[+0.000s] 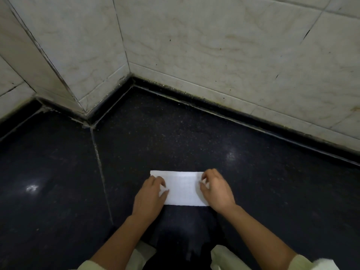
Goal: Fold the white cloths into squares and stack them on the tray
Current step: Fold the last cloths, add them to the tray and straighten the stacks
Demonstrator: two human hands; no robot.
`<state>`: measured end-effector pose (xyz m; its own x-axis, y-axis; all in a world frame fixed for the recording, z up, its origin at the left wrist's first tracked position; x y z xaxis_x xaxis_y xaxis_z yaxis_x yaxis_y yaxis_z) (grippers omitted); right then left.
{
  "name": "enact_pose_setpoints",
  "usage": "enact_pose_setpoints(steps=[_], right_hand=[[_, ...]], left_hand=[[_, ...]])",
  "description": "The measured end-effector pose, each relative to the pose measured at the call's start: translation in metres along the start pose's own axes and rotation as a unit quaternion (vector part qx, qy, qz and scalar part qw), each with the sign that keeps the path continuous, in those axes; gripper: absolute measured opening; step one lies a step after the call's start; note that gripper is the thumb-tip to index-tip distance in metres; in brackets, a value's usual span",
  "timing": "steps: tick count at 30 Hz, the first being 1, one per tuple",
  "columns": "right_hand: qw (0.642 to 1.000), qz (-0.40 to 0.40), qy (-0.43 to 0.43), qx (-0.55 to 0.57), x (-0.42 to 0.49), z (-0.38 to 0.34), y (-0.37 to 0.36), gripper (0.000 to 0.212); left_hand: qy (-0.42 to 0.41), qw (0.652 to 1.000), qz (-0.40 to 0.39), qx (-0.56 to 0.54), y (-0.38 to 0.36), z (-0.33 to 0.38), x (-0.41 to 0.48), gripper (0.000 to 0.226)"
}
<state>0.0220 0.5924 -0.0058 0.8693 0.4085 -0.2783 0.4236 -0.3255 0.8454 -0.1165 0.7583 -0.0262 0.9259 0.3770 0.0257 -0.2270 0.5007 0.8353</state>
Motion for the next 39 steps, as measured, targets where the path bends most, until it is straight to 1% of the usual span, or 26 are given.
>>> enact_pose_setpoints(steps=[1, 3, 4, 5, 7, 9, 14, 17, 20, 23, 25, 27, 31, 34, 37, 39], right_hand=[[0.998, -0.051, -0.002, 0.021, -0.006, -0.005, -0.006, 0.004], [0.987, -0.149, -0.014, 0.051, -0.017, -0.011, -0.019, 0.013], [0.982, -0.178, -0.016, 0.053, -0.020, -0.011, -0.026, 0.017], [0.980, -0.192, -0.017, 0.048, -0.022, -0.009, -0.030, 0.018], [0.980, -0.188, -0.038, 0.044, -0.024, 0.000, -0.034, 0.016], [0.981, -0.166, -0.075, 0.063, -0.022, 0.011, -0.032, 0.015], [0.976, -0.106, -0.161, 0.105, -0.018, 0.033, -0.019, 0.023], [0.972, -0.089, -0.190, 0.106, -0.016, 0.038, -0.017, 0.021], [0.968, -0.079, -0.213, 0.108, -0.017, 0.039, -0.016, 0.021], [0.967, -0.046, -0.228, 0.107, -0.018, 0.035, -0.016, 0.028], [0.962, -0.038, -0.243, 0.121, -0.018, 0.031, -0.016, 0.035], [0.950, -0.048, -0.275, 0.143, -0.017, 0.025, -0.018, 0.033], [0.915, -0.081, -0.342, 0.199, -0.010, 0.017, -0.022, 0.014], [0.901, -0.099, -0.348, 0.239, -0.007, 0.014, -0.022, 0.010], [0.887, -0.094, -0.347, 0.291, -0.007, 0.015, -0.017, 0.011], [0.858, -0.105, -0.357, 0.353, -0.008, 0.019, -0.013, 0.010]], left_hand=[[-0.008, 1.000, -0.021, -0.003, -0.006, 0.007, -0.002, 0.015], [-0.012, 0.998, -0.055, -0.006, -0.017, 0.016, -0.005, 0.019], [-0.011, 0.997, -0.070, -0.003, -0.021, 0.019, -0.007, 0.021], [-0.001, 0.997, -0.080, -0.005, -0.024, 0.019, -0.009, 0.022], [0.044, 0.996, -0.077, -0.028, -0.025, 0.014, -0.012, 0.025], [0.092, 0.992, -0.064, -0.052, -0.021, 0.004, -0.014, 0.029], [0.165, 0.980, -0.018, -0.112, -0.010, -0.017, -0.016, 0.029], [0.180, 0.975, -0.010, -0.129, -0.006, -0.020, -0.017, 0.027], [0.179, 0.978, -0.004, -0.111, -0.005, -0.023, -0.021, 0.026], [0.175, 0.981, 0.009, -0.085, -0.005, -0.028, -0.026, 0.031], [0.174, 0.981, 0.006, -0.081, -0.005, -0.029, -0.027, 0.035], [0.178, 0.980, 0.001, -0.084, -0.004, -0.028, -0.027, 0.036], [0.182, 0.979, -0.007, -0.091, -0.002, -0.025, -0.024, 0.036], [0.187, 0.977, -0.011, -0.100, 0.000, -0.027, -0.024, 0.038], [0.189, 0.975, -0.002, -0.114, 0.001, -0.028, -0.025, 0.037], [0.191, 0.973, 0.005, -0.129, 0.001, -0.030, -0.025, 0.034]])
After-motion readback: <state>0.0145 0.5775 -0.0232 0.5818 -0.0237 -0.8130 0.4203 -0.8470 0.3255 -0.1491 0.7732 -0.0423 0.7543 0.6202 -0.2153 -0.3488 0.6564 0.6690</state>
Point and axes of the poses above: each hand's wrist, its own x-axis towards the middle knuckle, its own y-axis out of the back of the hand, z = x × y, the point moved 1 cm from there along x, towards the middle knuckle, and after that the axes turned 13 degrees about -y, right-handed, at the moved point
